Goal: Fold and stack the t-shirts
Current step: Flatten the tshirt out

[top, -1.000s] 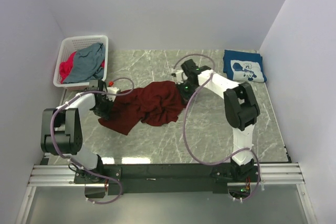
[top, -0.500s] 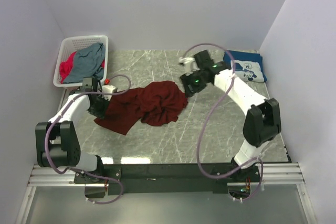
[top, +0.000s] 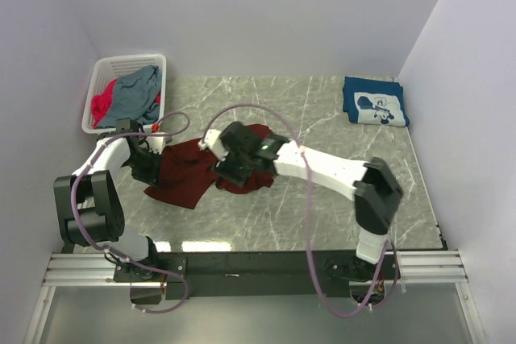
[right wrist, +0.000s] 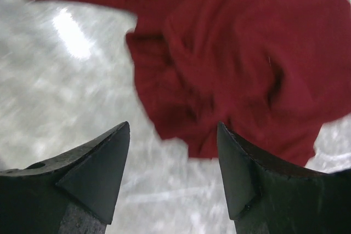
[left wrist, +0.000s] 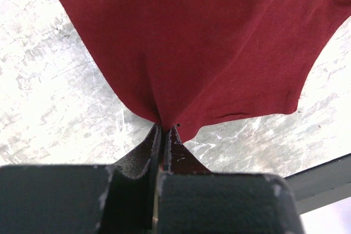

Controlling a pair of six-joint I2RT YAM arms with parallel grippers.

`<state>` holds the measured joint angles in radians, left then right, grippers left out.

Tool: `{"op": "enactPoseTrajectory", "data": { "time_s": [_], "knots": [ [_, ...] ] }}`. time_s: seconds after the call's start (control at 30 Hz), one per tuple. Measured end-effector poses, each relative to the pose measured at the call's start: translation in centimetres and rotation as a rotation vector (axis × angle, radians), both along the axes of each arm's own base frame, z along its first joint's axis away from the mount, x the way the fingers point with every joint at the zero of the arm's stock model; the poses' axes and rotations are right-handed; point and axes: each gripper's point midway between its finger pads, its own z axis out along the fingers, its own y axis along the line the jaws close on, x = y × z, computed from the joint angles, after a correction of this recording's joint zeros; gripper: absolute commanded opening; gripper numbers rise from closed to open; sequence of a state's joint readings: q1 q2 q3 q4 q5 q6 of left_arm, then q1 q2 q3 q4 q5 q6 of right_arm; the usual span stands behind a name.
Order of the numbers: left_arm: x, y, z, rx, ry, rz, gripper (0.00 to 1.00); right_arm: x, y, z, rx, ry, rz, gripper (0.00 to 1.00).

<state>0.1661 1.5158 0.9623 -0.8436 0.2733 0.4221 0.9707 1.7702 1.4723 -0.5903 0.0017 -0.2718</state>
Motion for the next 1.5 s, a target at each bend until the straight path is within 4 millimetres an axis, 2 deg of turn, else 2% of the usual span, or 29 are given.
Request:
{"op": "enactPoseTrajectory", "data": {
  "time_s": [0.07,0.13,0.2,0.23,0.27,0.3,0.33,0.4,0.47,0.63,0.73,0.83,0.97,1.07,1.2,1.33,1.37,1.5],
  "knots": [
    [0.0,0.0,0.0,-0.004,0.005,0.001,0.01,0.8,1.4,-1.9,-0.050,-0.043,0.002,0.72],
    [0.0,0.0,-0.1,-0.004,0.007,0.001,0.01,1.8,1.8,-4.2,-0.110,-0.078,-0.011,0.70],
    [0.0,0.0,-0.1,-0.004,0.007,0.002,0.01,2.8,1.1,-6.1,-0.175,-0.105,-0.034,0.54],
    [0.0,0.0,-0.1,-0.004,0.007,0.003,0.01,3.1,0.8,-6.5,-0.194,-0.111,-0.047,0.43],
    [0.0,0.0,-0.1,-0.004,0.007,0.004,0.01,3.6,0.3,-6.7,-0.211,-0.124,-0.062,0.22],
    [0.0,0.1,-0.1,-0.004,0.007,0.006,0.01,4.1,-0.2,-6.6,-0.223,-0.137,-0.077,0.07],
    [0.0,0.1,-0.1,-0.004,0.007,0.008,0.01,4.6,-0.6,-6.0,-0.219,-0.151,-0.100,0.00],
    [0.0,0.2,0.0,-0.004,0.006,0.011,0.01,5.6,-1.4,-4.5,-0.190,-0.170,-0.149,0.00],
    [0.0,0.3,0.1,-0.004,0.006,0.015,0.01,6.5,-2.5,-1.9,-0.145,-0.191,-0.191,0.00],
    [1.2,0.6,1.4,0.004,-0.038,0.016,0.01,8.1,-7.3,8.1,0.082,-0.227,-0.306,0.00],
    [2.2,0.9,2.7,0.013,-0.085,0.015,0.01,8.6,-11.2,12.5,0.192,-0.239,-0.371,0.00],
    [3.1,1.1,4.1,0.021,-0.127,0.011,0.00,9.0,-14.8,14.0,0.232,-0.223,-0.433,0.00],
    [4.5,1.2,6.6,0.025,-0.207,0.007,0.01,8.9,-17.8,13.3,0.232,-0.155,-0.476,0.00],
    [5.9,1.1,9.3,0.029,-0.294,0.000,0.00,8.6,-20.1,13.3,0.241,-0.120,-0.511,0.00],
    [9.0,0.1,14.0,0.030,-0.429,-0.023,0.00,9.0,-24.1,15.7,0.292,-0.157,-0.589,0.00],
    [15.6,-3.2,21.4,-0.004,-0.641,-0.040,0.01,10.5,-28.0,20.3,0.353,-0.291,-0.683,0.00],
    [17.9,-4.0,23.5,-0.020,-0.702,-0.027,0.00,10.9,-29.0,21.5,0.368,-0.332,-0.708,0.00],
    [26.0,-5.4,31.5,-0.085,-0.942,0.063,0.00,13.0,-32.3,27.5,0.438,-0.518,-0.799,0.00]
  ]
}}
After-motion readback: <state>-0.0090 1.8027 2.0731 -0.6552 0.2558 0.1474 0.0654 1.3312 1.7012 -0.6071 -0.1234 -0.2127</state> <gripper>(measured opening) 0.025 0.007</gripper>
